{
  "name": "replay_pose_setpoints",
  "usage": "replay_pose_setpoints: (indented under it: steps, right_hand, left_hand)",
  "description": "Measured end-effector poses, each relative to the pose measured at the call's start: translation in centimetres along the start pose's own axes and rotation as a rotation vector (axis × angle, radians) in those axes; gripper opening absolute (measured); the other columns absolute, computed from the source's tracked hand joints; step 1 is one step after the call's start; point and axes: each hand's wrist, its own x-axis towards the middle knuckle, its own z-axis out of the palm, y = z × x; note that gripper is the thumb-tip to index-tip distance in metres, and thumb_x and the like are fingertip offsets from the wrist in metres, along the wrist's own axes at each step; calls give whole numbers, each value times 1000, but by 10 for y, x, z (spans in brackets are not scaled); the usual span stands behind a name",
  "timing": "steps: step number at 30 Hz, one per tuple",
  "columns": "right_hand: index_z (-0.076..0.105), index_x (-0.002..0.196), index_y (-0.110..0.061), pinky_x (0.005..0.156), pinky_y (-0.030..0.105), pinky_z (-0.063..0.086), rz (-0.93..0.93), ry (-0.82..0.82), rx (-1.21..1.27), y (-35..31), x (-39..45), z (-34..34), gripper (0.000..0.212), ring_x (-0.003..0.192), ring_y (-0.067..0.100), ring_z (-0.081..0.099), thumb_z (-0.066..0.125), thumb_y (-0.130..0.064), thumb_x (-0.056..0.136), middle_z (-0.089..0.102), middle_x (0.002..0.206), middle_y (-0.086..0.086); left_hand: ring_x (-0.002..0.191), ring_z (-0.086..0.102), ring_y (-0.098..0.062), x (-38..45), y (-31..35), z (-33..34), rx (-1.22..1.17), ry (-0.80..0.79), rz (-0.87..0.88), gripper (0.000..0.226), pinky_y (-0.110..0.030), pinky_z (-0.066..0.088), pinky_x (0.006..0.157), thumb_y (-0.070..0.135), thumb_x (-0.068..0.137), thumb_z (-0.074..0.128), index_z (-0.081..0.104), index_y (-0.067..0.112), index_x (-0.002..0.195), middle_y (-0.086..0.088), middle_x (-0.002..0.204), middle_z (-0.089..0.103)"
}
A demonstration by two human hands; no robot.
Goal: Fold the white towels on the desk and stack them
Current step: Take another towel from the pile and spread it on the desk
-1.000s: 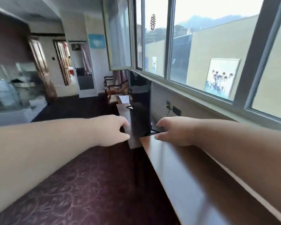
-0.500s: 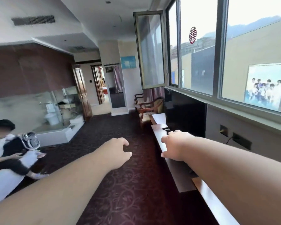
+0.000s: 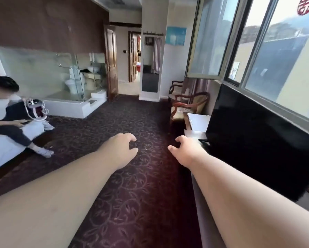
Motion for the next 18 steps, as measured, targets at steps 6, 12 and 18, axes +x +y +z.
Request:
replay_pose_setpoints:
  steps: [6, 12, 18]
  right_hand:
    - [52, 142, -27, 100, 42, 51, 122, 48, 20, 48, 138, 58, 59, 123, 29, 58, 57, -58, 93, 63, 132, 4]
    - [53, 141, -25, 104, 43, 48, 374, 47, 32, 90, 276, 88, 57, 127, 27, 55, 58, -55, 93, 60, 136, 4]
    - [52, 142, -29, 103, 41, 48, 546, 97, 168, 110, 392, 98, 57, 127, 22, 56, 58, -56, 93, 58, 139, 0]
  left_hand:
    - [117, 58, -19, 152, -50, 85, -110, -51, -46, 48, -31, 42, 97, 46, 89, 65, 56, 28, 132, 1, 132, 61]
    - [120, 56, -15, 338, -75, 147, -151, -163, 82, 47, -32, 42, 100, 51, 87, 63, 55, 35, 131, 6, 133, 58]
    - [114, 58, -11, 498, -70, 185, -119, -277, 211, 46, -31, 45, 99, 51, 87, 62, 55, 36, 131, 8, 129, 59]
